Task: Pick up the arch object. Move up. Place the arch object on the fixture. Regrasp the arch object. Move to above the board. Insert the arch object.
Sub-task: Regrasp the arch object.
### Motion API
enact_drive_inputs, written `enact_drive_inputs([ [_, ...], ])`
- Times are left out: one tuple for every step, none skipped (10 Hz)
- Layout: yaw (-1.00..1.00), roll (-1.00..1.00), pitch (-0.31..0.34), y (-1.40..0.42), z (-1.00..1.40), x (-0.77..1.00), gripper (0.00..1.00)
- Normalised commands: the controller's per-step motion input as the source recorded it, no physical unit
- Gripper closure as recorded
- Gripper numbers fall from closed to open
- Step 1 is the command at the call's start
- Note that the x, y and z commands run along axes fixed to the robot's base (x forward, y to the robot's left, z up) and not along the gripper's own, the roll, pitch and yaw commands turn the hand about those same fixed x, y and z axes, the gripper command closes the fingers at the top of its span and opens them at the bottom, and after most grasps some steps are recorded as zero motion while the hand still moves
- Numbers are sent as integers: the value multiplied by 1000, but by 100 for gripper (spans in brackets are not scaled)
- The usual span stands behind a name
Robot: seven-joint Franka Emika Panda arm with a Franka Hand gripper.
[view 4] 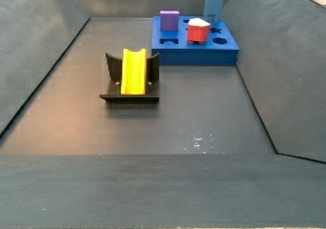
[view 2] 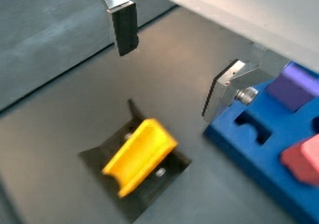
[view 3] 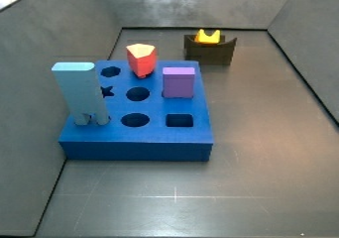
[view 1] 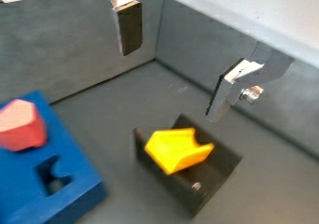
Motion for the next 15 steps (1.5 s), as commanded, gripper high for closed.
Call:
enact_drive_inputs([
  [23, 1000, -4, -18, 9, -22, 0],
  [24, 1000, -1, -21, 13, -11, 0],
  [27, 1000, 7, -21, 5, 3, 0],
  [29, 1000, 13, -21, -3, 19, 0],
  [32, 1000, 22, -26, -5, 29, 0],
  [38, 1000, 38, -27, -7, 45, 0],
  [45, 1000, 54, -29, -9, 58, 0],
  [54, 1000, 75, -32, -7, 69, 0],
  [68, 1000, 102, -35, -7, 77, 0],
  [97, 982, 139, -37, -14, 89, 0],
  [112, 791, 139, -38, -15, 92, 0],
  [128, 602, 133, -43, -11, 91, 0],
  [145, 416, 120, -40, -15, 91, 0],
  [161, 255, 88, -25, -5, 82, 0],
  [110, 177, 30, 76, -1000, 31, 0],
])
